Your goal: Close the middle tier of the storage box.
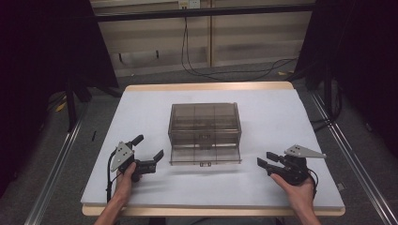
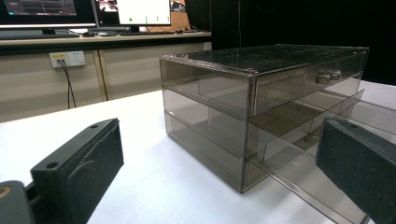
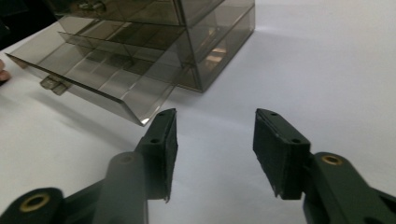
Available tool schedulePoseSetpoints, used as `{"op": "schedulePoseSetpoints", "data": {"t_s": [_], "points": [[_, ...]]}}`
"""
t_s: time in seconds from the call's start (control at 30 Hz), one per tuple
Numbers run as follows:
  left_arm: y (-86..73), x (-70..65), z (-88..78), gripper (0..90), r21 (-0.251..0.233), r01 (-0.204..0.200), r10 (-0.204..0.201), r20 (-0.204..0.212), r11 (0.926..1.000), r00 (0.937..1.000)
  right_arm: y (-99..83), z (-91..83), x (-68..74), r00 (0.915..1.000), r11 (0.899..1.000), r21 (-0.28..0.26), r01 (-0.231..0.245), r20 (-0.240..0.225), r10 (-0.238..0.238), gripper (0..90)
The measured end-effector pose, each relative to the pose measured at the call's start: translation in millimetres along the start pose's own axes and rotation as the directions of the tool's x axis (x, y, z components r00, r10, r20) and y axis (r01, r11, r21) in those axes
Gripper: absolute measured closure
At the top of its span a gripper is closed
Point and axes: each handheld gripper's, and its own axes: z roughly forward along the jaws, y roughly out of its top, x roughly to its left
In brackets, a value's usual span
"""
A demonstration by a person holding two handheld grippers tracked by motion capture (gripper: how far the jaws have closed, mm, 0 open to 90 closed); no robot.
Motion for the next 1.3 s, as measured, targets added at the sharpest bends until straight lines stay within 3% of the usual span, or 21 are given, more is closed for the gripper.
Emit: {"op": "schedulePoseSetpoints", "data": {"t_s": [0.23,0.7,1.03,1.3], "points": [[0.2,-0.5,0.0,0.8,0.003,0.000,0.000,-0.009,1.0000,1.0000,-0.4,1.2,5.9,0.9988,1.000,0.011,0.013,-0.047,-0.012,66.3],[-0.2,-0.8,-0.2,0.8,-0.007,0.013,-0.013,-0.001,0.9999,0.9999,-0.4,7.2,24.5,0.9904,0.997,0.057,0.050,-0.132,-0.042,76.4],[0.1,-0.2,-0.2,0.8,0.001,-0.002,0.002,0.001,1.0000,1.0000,0.1,14.8,43.6,0.9736,0.991,0.076,0.111,-0.208,-0.094,87.9],[0.0,-0.1,-0.2,0.8,0.001,-0.001,0.001,0.002,1.0000,1.0000,1.6,18.4,53.4,0.9587,0.988,0.081,0.135,-0.262,-0.109,90.0]]}}
